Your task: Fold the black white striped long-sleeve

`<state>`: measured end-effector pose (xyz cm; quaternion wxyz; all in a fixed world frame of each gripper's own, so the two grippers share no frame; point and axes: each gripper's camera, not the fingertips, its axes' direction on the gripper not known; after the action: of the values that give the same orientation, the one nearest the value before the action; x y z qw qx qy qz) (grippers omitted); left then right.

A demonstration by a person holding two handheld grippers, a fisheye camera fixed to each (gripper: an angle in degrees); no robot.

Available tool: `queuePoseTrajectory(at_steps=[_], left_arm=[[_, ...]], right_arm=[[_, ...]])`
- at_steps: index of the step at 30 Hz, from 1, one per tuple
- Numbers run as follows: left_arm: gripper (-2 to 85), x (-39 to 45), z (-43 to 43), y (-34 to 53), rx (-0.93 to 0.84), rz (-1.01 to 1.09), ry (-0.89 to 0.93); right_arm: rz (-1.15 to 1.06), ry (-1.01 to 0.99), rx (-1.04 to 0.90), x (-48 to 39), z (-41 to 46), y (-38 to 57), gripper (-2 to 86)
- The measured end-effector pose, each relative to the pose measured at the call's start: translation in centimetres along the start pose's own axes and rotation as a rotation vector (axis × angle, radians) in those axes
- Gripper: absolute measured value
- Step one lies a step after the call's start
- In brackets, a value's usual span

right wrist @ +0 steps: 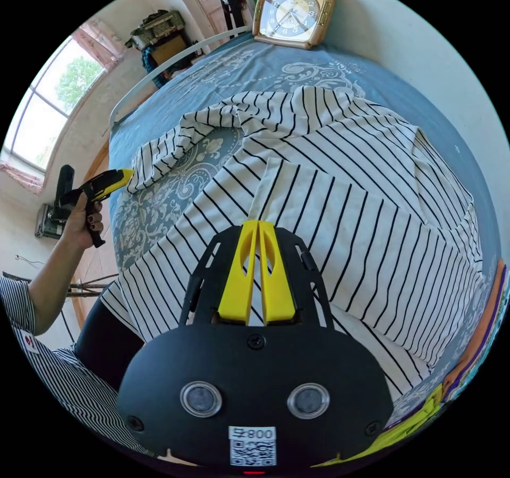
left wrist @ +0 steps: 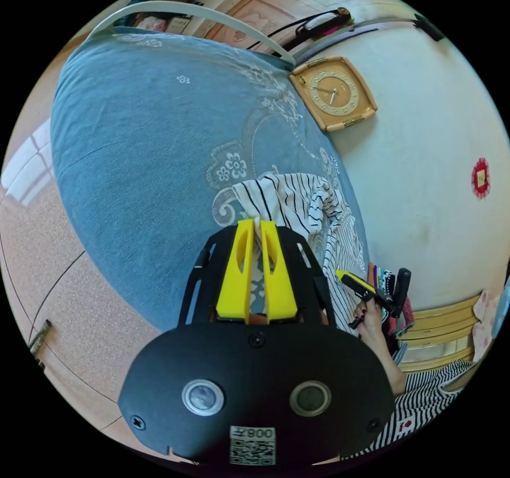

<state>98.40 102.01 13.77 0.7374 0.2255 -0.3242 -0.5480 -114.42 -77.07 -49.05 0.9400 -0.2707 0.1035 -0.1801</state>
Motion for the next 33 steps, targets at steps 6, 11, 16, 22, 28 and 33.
queuePoseTrajectory(at_steps=[6, 11, 16, 22, 28, 33], left_arm=[[1.6, -2.8, -0.4, 1.9, 0.054, 0.032, 0.14], [1.2, 1.1, -0.7, 3.4, 0.085, 0.292, 0.168], [1.2, 5.5, 1.7, 6.1, 0.027, 0.519, 0.103], [1.4, 8.5, 5.0, 9.5, -0.017, 0.683, -0.006], [2.1, 9.7, 7.9, 11.7, -0.032, 0.789, -0.062], [3.7, 6.4, 8.5, 12.1, -0.008, 0.654, 0.079]], right_arm=[[0.006, 0.014, -0.026, 0.8, -3.7, -4.0, 0.6], [-0.029, -0.22, 0.15, 0.4, -11.3, -7.5, 2.1], [-0.185, -0.364, 0.193, -3.5, -15.5, -14.1, 6.9], [-0.173, -0.379, 0.103, -4.4, -13.9, -17.2, 9.8], [-0.071, -0.371, 0.092, -1.9, -11.5, -17.2, 4.9], [-0.036, -0.411, 0.136, 0.3, -10.8, -16.9, 2.5]])
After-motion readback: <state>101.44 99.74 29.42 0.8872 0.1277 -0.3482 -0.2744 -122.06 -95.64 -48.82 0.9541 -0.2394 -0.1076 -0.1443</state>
